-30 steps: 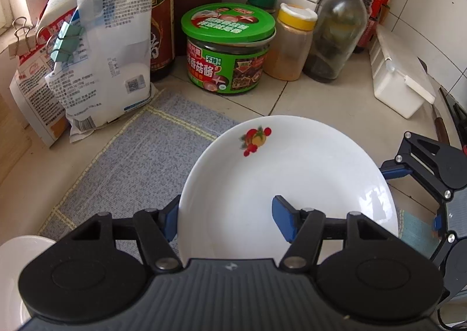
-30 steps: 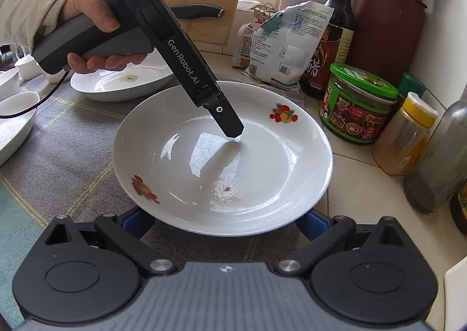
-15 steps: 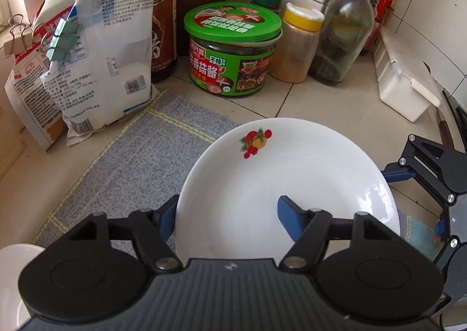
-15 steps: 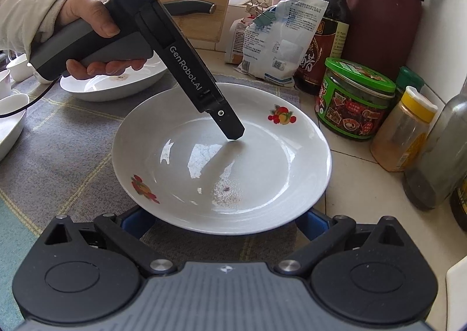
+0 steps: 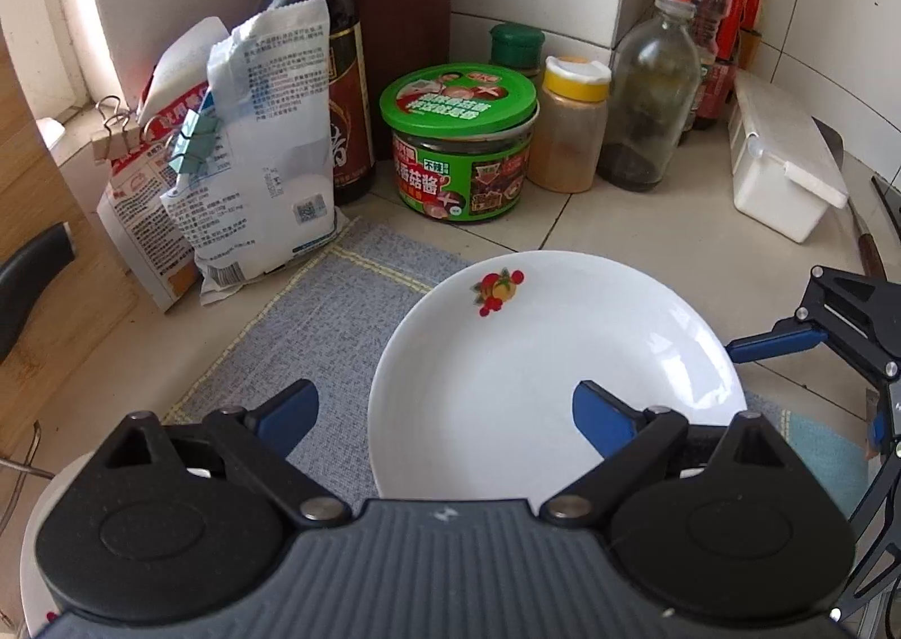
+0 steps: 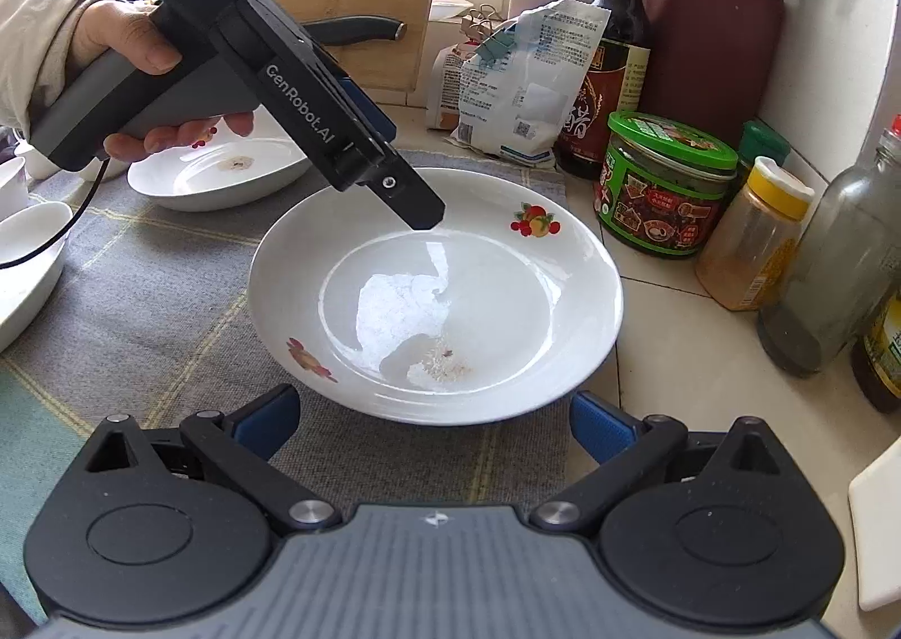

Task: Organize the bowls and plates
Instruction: 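Lower the plate onto the towel and open the left gripper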

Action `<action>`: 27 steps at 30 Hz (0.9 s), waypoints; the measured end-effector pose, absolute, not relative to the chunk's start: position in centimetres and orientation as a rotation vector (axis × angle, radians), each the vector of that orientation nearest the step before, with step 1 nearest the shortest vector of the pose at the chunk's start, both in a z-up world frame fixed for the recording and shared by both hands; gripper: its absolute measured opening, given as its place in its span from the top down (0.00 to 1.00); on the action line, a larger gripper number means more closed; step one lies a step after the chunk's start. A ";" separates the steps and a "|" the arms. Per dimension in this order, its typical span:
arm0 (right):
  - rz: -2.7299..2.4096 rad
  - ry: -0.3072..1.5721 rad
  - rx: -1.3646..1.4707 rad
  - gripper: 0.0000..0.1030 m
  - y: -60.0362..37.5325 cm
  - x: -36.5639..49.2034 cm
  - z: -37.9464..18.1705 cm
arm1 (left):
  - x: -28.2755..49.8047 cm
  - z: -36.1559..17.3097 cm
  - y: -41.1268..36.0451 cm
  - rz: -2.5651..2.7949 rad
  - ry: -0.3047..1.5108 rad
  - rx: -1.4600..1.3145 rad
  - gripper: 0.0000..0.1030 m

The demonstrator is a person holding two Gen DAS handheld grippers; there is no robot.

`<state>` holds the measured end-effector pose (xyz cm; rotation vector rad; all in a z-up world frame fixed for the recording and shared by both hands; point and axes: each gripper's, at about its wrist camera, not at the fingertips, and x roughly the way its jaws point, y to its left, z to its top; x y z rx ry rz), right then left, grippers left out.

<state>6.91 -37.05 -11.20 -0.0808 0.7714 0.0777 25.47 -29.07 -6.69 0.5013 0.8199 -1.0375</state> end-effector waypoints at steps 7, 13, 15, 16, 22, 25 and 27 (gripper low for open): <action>0.014 0.781 -0.042 0.00 -35.9 5.0 -9.6 | 21.5 -3.9 -26.5 -1.020 0.766 0.470 0.06; -0.032 0.789 -0.029 0.00 -34.7 2.7 -8.8 | 17.1 -2.4 -24.0 -0.987 0.726 0.435 0.06; -0.035 0.791 -0.022 0.00 -34.3 2.0 -8.6 | 15.4 -2.1 -23.0 -0.972 0.723 0.411 0.06; -0.038 0.789 -0.018 0.00 -34.1 1.6 -8.4 | 14.6 -2.0 -22.5 -0.965 0.725 0.397 0.06; -0.045 0.771 -0.037 0.00 -32.6 -0.8 -7.8 | 9.7 -2.1 -19.6 -0.896 0.731 0.313 0.06; -0.025 0.770 -0.039 0.00 -32.0 -2.2 -7.6 | 7.4 -2.5 -18.1 -0.856 0.750 0.279 0.06; -0.005 0.774 -0.048 0.00 -31.7 -2.9 -7.6 | 6.0 -2.9 -17.1 -0.815 0.764 0.259 0.06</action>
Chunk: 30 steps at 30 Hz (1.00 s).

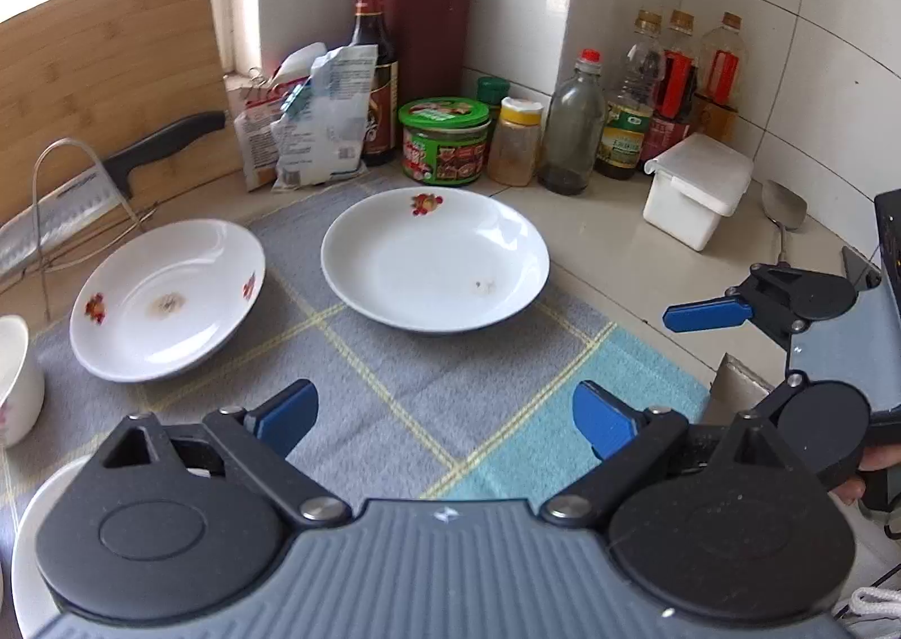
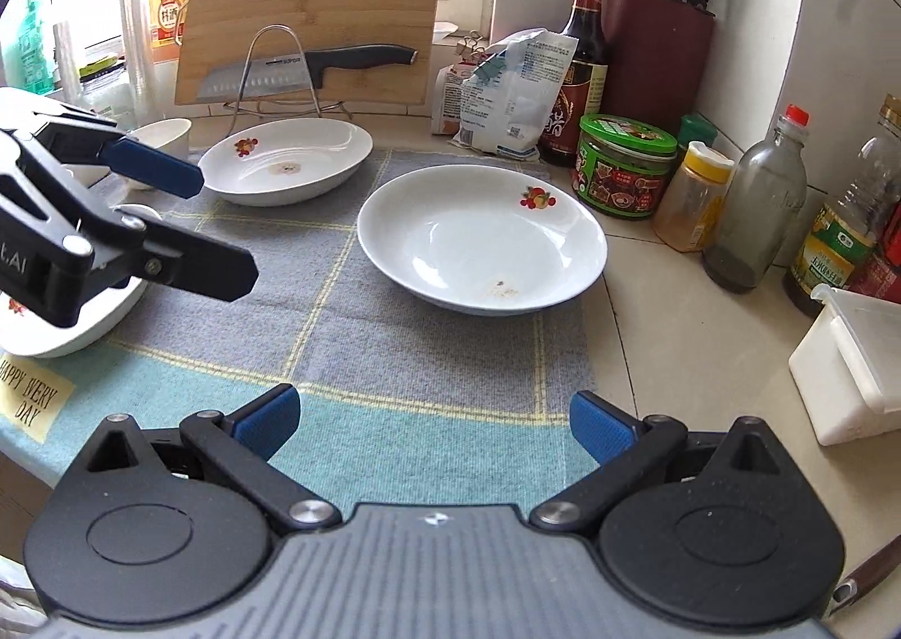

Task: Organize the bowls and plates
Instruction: 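Lower the plate onto the towel and open the left gripper, then move the right gripper to the rim of the large white plate and grasp it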

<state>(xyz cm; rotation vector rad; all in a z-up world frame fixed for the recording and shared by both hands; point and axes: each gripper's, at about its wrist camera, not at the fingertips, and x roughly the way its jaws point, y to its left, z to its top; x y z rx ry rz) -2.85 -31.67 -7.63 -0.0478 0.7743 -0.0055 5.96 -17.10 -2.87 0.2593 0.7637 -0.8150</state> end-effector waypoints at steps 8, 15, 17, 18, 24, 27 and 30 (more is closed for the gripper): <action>0.085 0.782 -0.061 0.00 -30.0 -4.7 -8.0 | 1.1 -3.9 -13.3 -0.682 0.791 0.208 0.06; 0.137 0.793 -0.062 0.00 -28.2 -4.6 -8.4 | -1.1 -4.8 -10.6 -0.599 0.813 0.161 0.06; 0.154 0.796 -0.068 0.00 -27.6 -4.5 -8.6 | -1.3 -5.1 -9.9 -0.580 0.819 0.167 0.06; 0.163 0.800 -0.075 0.00 -27.3 -4.5 -8.6 | -1.4 -5.3 -9.5 -0.576 0.824 0.168 0.06; 0.202 0.810 -0.072 0.00 -25.4 -3.6 -8.6 | -1.6 -5.7 -6.7 -0.558 0.843 0.163 0.06; 0.208 0.820 -0.076 0.00 -24.2 -2.9 -8.7 | -1.4 -6.1 -5.1 -0.553 0.871 0.136 0.06; 0.217 0.829 -0.092 0.00 -22.9 -2.0 -8.8 | -1.1 -6.5 -3.5 -0.535 0.883 0.128 0.06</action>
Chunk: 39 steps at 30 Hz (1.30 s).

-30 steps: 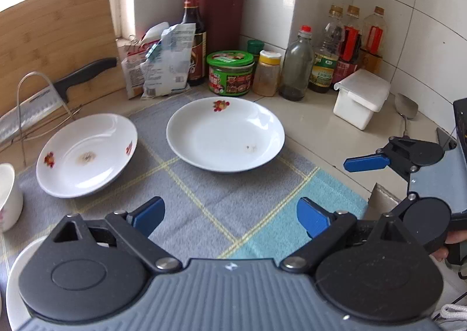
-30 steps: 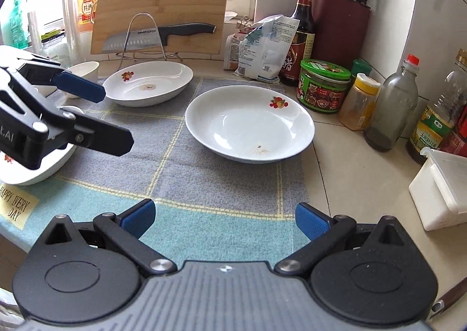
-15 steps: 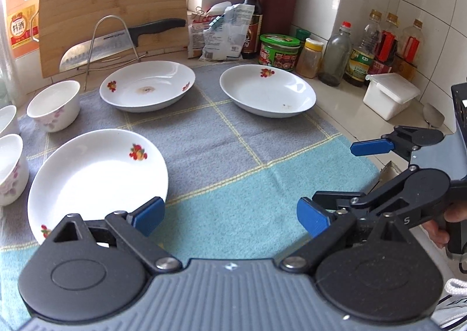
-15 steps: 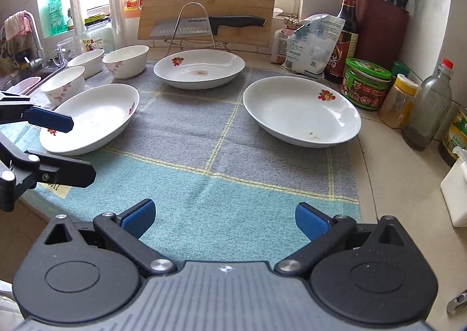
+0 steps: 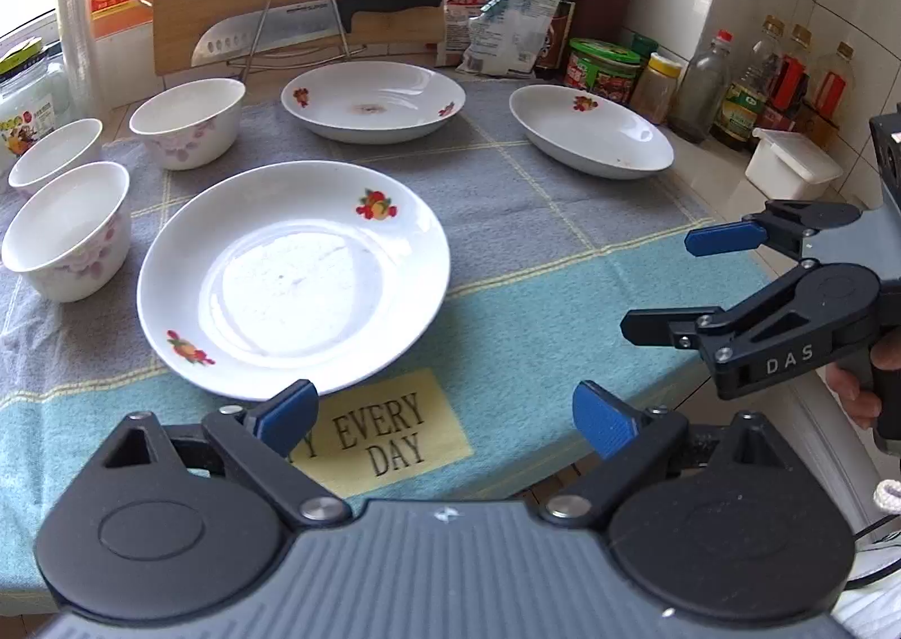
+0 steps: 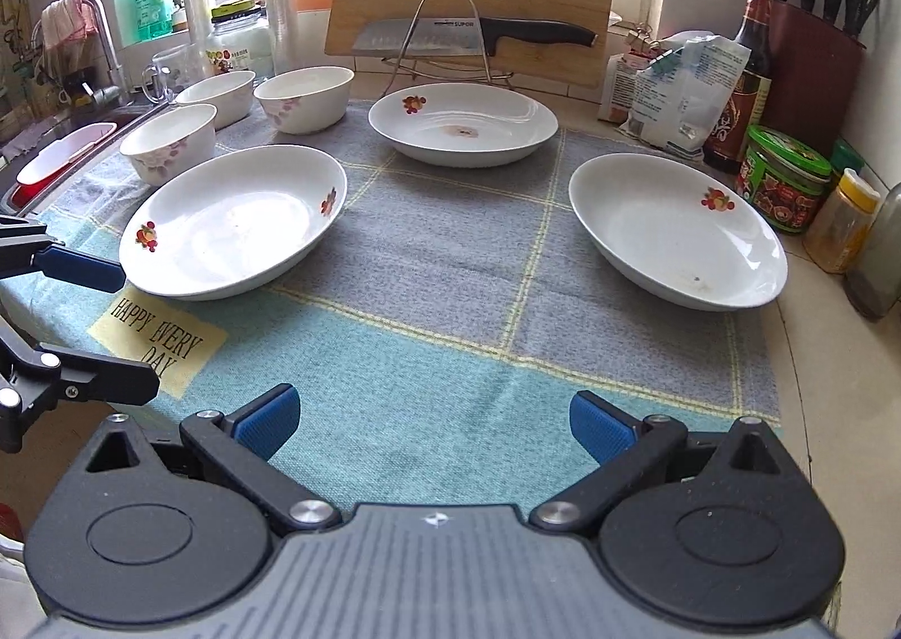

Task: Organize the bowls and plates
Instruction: 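Move the right gripper to the rim of the large white plate and grasp it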

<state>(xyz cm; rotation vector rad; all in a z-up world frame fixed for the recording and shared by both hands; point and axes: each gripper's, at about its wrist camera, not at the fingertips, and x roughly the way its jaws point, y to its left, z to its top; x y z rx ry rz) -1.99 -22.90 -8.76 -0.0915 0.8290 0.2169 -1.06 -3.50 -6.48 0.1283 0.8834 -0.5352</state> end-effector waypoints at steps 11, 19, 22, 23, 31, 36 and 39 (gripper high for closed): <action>0.238 0.840 -0.129 0.00 -19.2 0.8 -8.7 | 0.8 -8.0 1.5 -0.478 0.926 0.143 0.06; 0.221 0.866 -0.121 0.00 -17.8 2.5 -8.9 | 3.1 -10.0 3.3 -0.475 0.947 0.203 0.06; 0.206 0.875 -0.134 0.00 -17.3 3.0 -8.9 | 3.7 -10.4 3.3 -0.497 0.933 0.236 0.05; 0.203 0.877 -0.132 0.00 -17.2 3.1 -8.9 | 3.8 -10.5 3.2 -0.506 0.928 0.255 0.03; 0.178 0.896 -0.130 0.00 -16.3 4.6 -9.0 | 5.4 -10.7 3.1 -0.616 0.882 0.319 0.00; 0.169 0.900 -0.122 0.00 -15.9 5.6 -8.8 | 6.2 -10.8 3.2 -0.673 0.860 0.338 0.00; 0.167 0.901 -0.110 0.00 -15.5 6.1 -8.6 | 6.4 -10.9 3.3 -0.705 0.848 0.350 0.00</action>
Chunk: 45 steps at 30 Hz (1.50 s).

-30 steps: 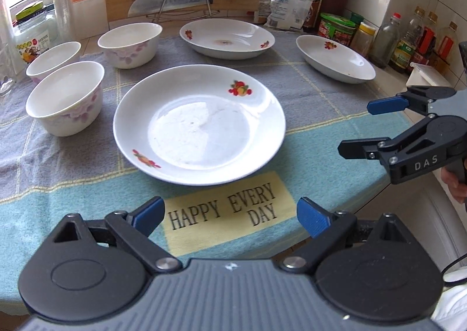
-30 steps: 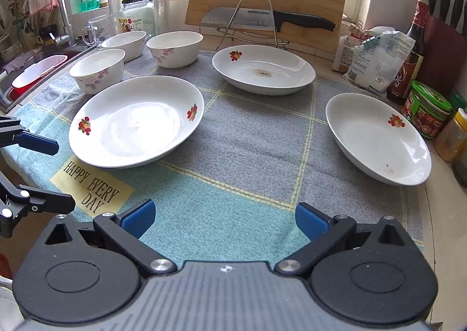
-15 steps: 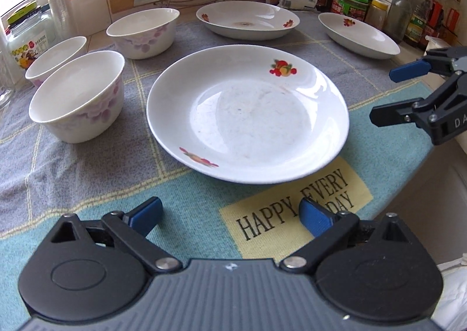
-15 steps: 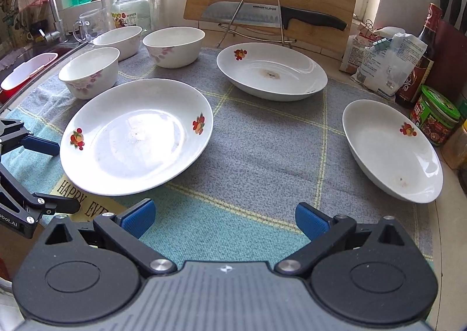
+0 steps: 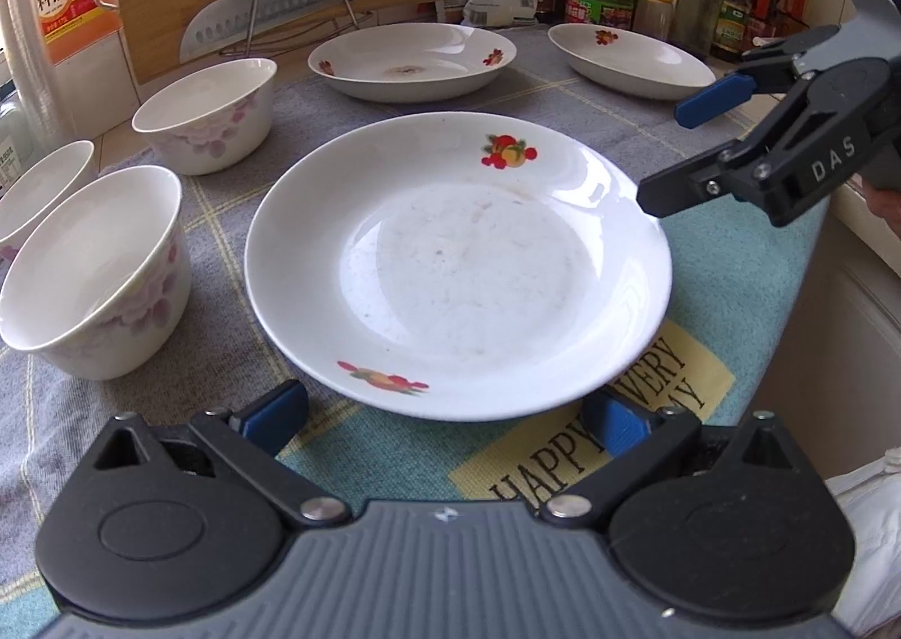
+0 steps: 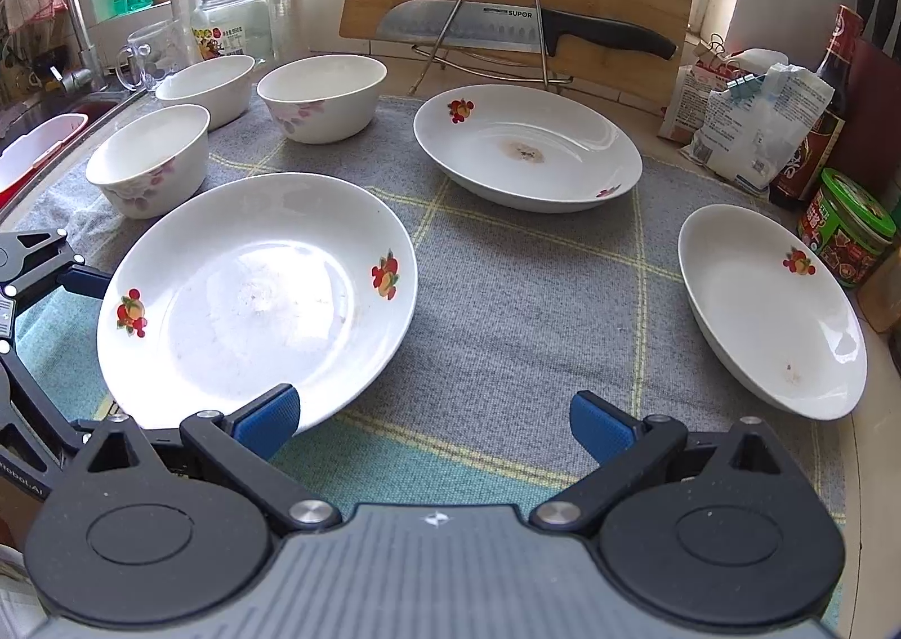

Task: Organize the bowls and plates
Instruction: 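Move the right gripper to the rim of the large white plate and grasp it, then lift the large plate with the right gripper and carry it toward the placed plate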

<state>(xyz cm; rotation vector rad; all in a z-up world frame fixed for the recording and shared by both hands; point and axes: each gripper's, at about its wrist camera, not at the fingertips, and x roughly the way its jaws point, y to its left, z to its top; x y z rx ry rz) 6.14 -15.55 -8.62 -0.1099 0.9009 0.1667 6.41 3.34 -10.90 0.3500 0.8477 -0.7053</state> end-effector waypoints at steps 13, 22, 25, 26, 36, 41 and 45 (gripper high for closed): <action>0.194 0.928 -0.074 0.00 -13.3 8.4 -8.3 | 6.6 -11.3 4.2 -0.790 0.765 0.347 0.00; 0.280 0.958 -0.047 0.00 -12.8 10.9 -9.0 | 6.1 -11.5 4.4 -0.781 0.724 0.334 0.00; 0.318 0.969 -0.027 0.00 -13.0 11.7 -9.4 | 6.0 -11.7 4.6 -0.791 0.705 0.325 0.00; 0.330 0.975 -0.017 0.00 -13.1 12.0 -9.6 | 6.0 -11.7 4.6 -0.795 0.701 0.324 0.00; 0.454 1.044 0.046 0.00 -13.6 14.7 -10.6 | 6.0 -11.8 4.5 -0.793 0.680 0.310 0.00; 0.507 1.076 0.075 0.00 -13.8 15.7 -10.8 | 6.1 -11.9 4.6 -0.798 0.671 0.307 0.00; 0.543 1.094 0.092 0.00 -13.9 16.4 -10.9 | 6.2 -11.8 4.5 -0.803 0.672 0.310 0.00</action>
